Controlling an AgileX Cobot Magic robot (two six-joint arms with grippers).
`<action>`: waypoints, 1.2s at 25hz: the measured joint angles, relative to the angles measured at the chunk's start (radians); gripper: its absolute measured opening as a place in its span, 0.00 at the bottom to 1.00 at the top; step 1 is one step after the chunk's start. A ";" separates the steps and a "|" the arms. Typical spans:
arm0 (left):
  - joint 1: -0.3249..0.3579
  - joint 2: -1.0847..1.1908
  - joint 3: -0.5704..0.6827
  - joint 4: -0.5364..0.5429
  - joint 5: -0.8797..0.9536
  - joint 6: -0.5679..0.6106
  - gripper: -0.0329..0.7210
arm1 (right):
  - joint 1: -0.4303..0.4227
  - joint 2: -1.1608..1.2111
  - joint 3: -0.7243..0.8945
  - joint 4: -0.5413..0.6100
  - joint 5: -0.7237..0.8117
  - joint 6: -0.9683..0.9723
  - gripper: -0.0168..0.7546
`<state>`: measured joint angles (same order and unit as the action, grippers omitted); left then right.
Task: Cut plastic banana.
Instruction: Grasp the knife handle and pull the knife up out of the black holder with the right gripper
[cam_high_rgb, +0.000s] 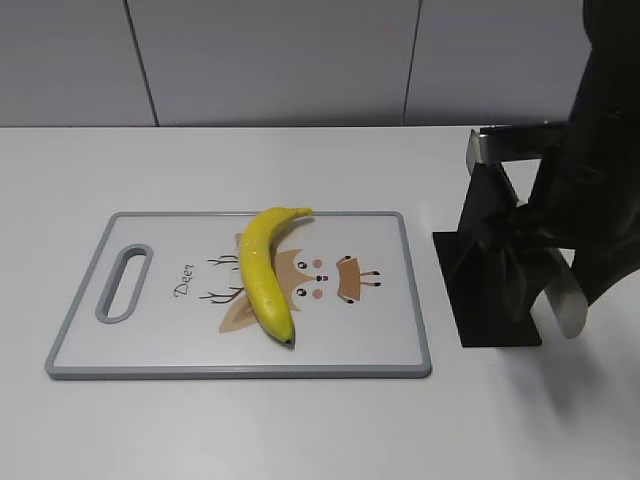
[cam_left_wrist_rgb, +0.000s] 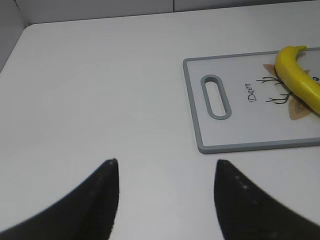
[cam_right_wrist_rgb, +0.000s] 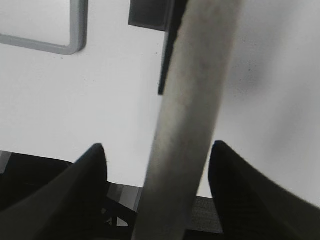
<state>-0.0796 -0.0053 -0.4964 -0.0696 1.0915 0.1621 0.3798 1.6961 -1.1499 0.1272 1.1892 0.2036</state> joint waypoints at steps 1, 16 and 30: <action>0.000 0.000 0.000 0.000 0.000 0.000 0.83 | 0.000 0.009 0.000 -0.001 -0.005 0.003 0.64; 0.000 0.000 0.000 0.003 -0.001 0.000 0.83 | -0.001 -0.082 -0.003 -0.046 -0.004 0.038 0.26; 0.000 0.094 -0.037 -0.004 -0.009 0.072 0.82 | 0.000 -0.308 -0.011 -0.024 0.018 -0.287 0.25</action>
<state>-0.0796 0.0883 -0.5332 -0.0738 1.0822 0.2337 0.3797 1.3881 -1.1606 0.1034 1.2072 -0.0834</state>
